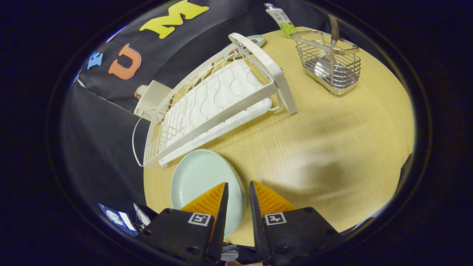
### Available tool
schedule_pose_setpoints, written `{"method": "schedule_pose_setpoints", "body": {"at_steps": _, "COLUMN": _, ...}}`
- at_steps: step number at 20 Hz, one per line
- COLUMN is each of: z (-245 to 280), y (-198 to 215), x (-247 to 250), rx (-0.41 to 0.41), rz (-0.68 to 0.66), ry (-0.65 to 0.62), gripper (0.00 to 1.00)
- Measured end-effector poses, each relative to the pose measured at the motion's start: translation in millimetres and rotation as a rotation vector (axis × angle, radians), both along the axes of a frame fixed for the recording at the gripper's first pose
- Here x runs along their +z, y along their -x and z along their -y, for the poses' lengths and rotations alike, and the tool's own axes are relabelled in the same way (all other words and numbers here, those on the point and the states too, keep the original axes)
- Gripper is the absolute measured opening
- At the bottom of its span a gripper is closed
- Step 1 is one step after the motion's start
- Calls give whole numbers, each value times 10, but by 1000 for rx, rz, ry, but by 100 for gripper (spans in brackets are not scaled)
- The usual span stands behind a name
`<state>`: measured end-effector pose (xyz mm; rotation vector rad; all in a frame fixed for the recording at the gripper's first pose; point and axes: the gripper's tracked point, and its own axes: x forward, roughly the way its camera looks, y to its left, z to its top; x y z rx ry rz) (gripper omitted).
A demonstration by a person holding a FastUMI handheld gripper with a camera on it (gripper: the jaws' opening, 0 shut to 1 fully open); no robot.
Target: Take the plate from the dish rack, then take the spoon from the basket and place it into the plate.
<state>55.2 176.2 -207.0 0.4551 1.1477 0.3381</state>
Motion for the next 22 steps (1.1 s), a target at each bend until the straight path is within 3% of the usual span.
{"method": "schedule_pose_setpoints", "body": {"at_steps": 2, "z": 73, "y": -10, "x": 65, "rx": 13, "rz": 55, "ry": 36, "gripper": 45}}
{"method": "schedule_pose_setpoints", "body": {"at_steps": 5, "z": 341, "y": -63, "x": 230, "rx": 16, "rz": 201, "ry": 138, "gripper": 68}}
{"method": "schedule_pose_setpoints", "body": {"at_steps": 8, "z": 654, "y": -99, "x": 495, "rx": 1, "rz": 358, "ry": 232, "gripper": 77}}
{"method": "schedule_pose_setpoints", "body": {"at_steps": 10, "z": 917, "y": -143, "x": 682, "rx": -19, "rz": 487, "ry": 314, "gripper": 77}}
{"method": "schedule_pose_setpoints", "body": {"at_steps": 15, "z": 1513, "y": -253, "x": 1160, "rx": -104, "rz": 780, "ry": 465, "gripper": 99}}
{"method": "schedule_pose_setpoints", "body": {"at_steps": 19, "z": 1906, "y": -461, "x": 1410, "rx": -194, "rz": 941, "ry": 496, "gripper": 100}}
{"method": "schedule_pose_setpoints", "body": {"at_steps": 22, "z": 2073, "y": -704, "x": 1308, "rx": -220, "rz": 941, "ry": 453, "gripper": 100}}
